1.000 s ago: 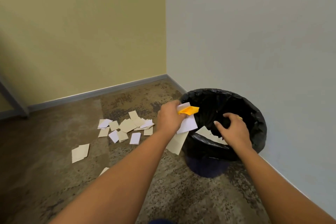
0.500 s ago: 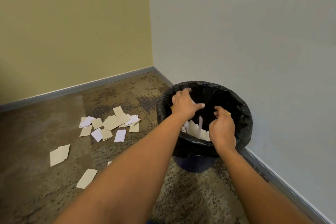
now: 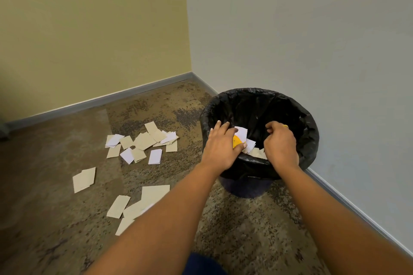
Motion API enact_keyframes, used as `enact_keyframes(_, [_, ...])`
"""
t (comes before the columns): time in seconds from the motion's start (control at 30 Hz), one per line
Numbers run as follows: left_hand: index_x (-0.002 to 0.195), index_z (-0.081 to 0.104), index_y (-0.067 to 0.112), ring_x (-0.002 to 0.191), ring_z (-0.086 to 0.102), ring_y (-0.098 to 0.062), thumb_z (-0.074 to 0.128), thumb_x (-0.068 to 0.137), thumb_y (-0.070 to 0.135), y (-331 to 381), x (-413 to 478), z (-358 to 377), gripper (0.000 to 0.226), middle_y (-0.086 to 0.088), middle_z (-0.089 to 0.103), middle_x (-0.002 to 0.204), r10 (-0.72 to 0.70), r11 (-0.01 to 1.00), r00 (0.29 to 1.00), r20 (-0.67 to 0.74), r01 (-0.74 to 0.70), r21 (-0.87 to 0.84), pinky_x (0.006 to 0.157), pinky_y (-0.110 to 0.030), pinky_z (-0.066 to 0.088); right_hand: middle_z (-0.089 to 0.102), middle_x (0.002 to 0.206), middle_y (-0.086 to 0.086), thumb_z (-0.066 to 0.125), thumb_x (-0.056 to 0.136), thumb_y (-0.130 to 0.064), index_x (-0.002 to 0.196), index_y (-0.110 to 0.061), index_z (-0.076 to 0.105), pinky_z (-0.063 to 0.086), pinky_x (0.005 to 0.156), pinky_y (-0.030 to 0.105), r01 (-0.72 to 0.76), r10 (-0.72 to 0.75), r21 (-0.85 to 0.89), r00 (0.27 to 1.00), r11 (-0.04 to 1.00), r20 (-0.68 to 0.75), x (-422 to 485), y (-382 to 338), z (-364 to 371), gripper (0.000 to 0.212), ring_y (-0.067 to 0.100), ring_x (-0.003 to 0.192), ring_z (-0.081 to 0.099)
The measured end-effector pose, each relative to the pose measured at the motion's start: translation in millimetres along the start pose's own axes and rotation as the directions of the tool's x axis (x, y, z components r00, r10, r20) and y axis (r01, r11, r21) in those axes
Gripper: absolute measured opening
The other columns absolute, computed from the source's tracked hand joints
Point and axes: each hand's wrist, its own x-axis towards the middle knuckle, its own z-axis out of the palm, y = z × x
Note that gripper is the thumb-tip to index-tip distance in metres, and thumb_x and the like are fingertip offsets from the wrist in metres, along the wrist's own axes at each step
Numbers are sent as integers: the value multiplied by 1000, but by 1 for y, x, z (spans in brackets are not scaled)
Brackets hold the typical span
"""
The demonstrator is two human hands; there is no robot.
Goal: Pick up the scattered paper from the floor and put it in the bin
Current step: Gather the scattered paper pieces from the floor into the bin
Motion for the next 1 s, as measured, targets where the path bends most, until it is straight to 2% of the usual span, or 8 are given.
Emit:
enact_keyframes(0.17, [145, 30, 21, 147, 4, -20, 43, 95, 45, -35, -29, -7, 57, -2, 15, 158, 5, 1000, 988, -157, -9, -24, 120, -43, 9, 66, 108, 9, 41, 87, -1, 109, -14, 65, 39, 93, 42, 118, -115, -169, 993, 979, 29, -2, -3, -9, 35, 29, 106, 56])
enact_keyframes(0.27, [145, 27, 23, 146, 8, -21, 41, 94, 49, -73, -51, 1, 59, -3, 13, 158, -111, 994, 973, -202, 108, -26, 117, -48, 17, 69, 95, 3, 47, 89, -15, 99, -19, 68, 35, 85, 39, 251, -268, -275, 963, 928, -25, -14, -24, -14, 24, 28, 103, 57])
enact_keyframes(0.43, [146, 23, 22, 145, 10, -26, 50, 91, 47, -144, -99, 27, 67, -5, 6, 158, -397, 917, 917, -20, 398, 17, 115, -53, 21, 69, 91, 1, 51, 87, -22, 92, -22, 69, 36, 84, 38, 505, -489, -142, 862, 852, 129, -52, -79, 38, 18, 25, 101, 56])
enact_keyframes(0.6, [146, 22, 23, 145, 9, -26, 66, 81, 43, -217, -137, 31, 80, -5, 5, 158, -539, 840, 814, 216, 498, 216, 112, -54, 20, 63, 103, -2, 42, 94, -24, 106, -21, 62, 30, 93, 37, 707, -579, -83, 635, 702, 512, -93, -103, 111, 23, 19, 107, 47])
enact_keyframes(0.67, [146, 21, 23, 145, 9, -26, 72, 76, 42, -243, -147, 31, 90, -5, 6, 158, -600, 799, 760, 249, 557, 226, 113, -53, 21, 60, 108, -2, 40, 94, -23, 110, -21, 60, 29, 94, 36, 742, -573, -53, 559, 668, 600, -103, -99, 138, 25, 18, 110, 44])
enact_keyframes(0.77, [148, 13, 24, 145, 8, -27, 78, 67, 47, -274, -158, 35, 107, -6, 6, 158, -659, 752, 702, 270, 600, 274, 114, -51, 24, 52, 128, 0, 47, 93, -26, 123, -23, 53, 25, 106, 40, 710, -455, -24, 477, 704, 752, -115, -89, 184, 31, 19, 124, 38])
enact_keyframes(0.87, [149, 1, 28, 146, -4, -29, 80, 60, 52, -300, -162, 42, 121, -7, -7, 158, -703, 711, 646, 299, 641, 288, 115, -56, 13, 25, 153, 5, 62, 84, -43, 141, -29, 31, 18, 111, 54, 739, -288, -78, 355, 669, 890, -124, -77, 226, 66, 26, 140, 18])
enact_keyframes(1.0, [147, -16, 33, 144, -18, -34, 79, 55, 62, -325, -159, 49, 135, -11, -22, 156, -728, 685, 588, 353, 647, 334, 112, -61, -2, 1, 158, 5, 73, 70, -52, 147, -34, 9, 16, 109, 64, 784, -196, -51, 217, 619, 956, -130, -73, 267, 102, 33, 144, -2])
